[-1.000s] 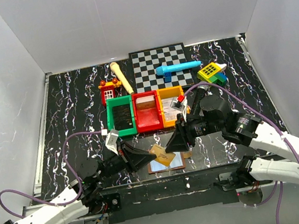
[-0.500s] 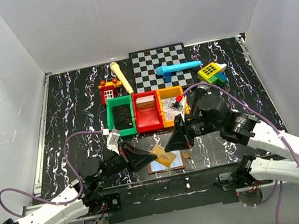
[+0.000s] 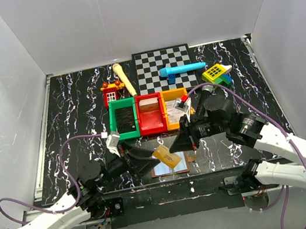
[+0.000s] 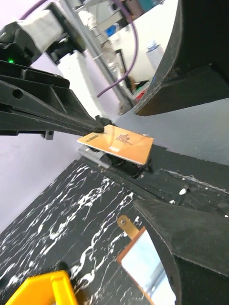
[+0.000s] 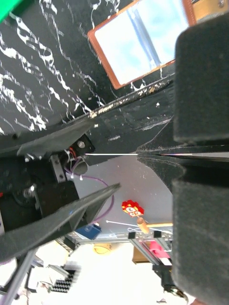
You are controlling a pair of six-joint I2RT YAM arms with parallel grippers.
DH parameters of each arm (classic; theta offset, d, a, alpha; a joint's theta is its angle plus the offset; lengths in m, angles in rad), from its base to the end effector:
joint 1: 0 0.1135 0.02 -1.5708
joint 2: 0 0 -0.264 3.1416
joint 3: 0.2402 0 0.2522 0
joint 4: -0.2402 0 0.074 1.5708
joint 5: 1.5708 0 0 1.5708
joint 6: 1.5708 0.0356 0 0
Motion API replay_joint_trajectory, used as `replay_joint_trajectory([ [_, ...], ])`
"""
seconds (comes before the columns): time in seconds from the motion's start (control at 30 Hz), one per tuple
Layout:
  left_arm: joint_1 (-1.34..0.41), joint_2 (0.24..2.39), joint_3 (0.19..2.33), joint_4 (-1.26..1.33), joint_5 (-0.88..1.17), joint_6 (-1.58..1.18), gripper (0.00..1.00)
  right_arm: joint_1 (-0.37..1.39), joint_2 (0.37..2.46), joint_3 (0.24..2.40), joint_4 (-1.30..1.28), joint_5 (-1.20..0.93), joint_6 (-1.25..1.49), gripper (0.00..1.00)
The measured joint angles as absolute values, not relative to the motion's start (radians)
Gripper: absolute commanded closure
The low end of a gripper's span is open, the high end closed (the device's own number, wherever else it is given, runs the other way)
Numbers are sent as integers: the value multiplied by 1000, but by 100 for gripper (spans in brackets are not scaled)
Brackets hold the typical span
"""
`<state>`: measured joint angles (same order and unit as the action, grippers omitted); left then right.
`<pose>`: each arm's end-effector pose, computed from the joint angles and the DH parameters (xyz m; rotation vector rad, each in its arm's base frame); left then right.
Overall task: Take the credit cards out of the card holder
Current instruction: Place the credit card in the storage box.
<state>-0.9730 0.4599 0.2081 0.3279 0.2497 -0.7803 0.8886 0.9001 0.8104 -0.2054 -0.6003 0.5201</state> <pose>0.0737 -0.1238 0.2360 0.3940 1.6755 -1.5517 0.1131 0.1712 0.3281 -0.8412 1.9368 1.4732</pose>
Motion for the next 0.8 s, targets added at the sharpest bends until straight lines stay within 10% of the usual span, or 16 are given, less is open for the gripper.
replay_joint_trajectory([
  [0.8, -957, 209, 391, -362, -222, -774, 31, 798, 1075, 1164, -381, -189, -94, 99],
])
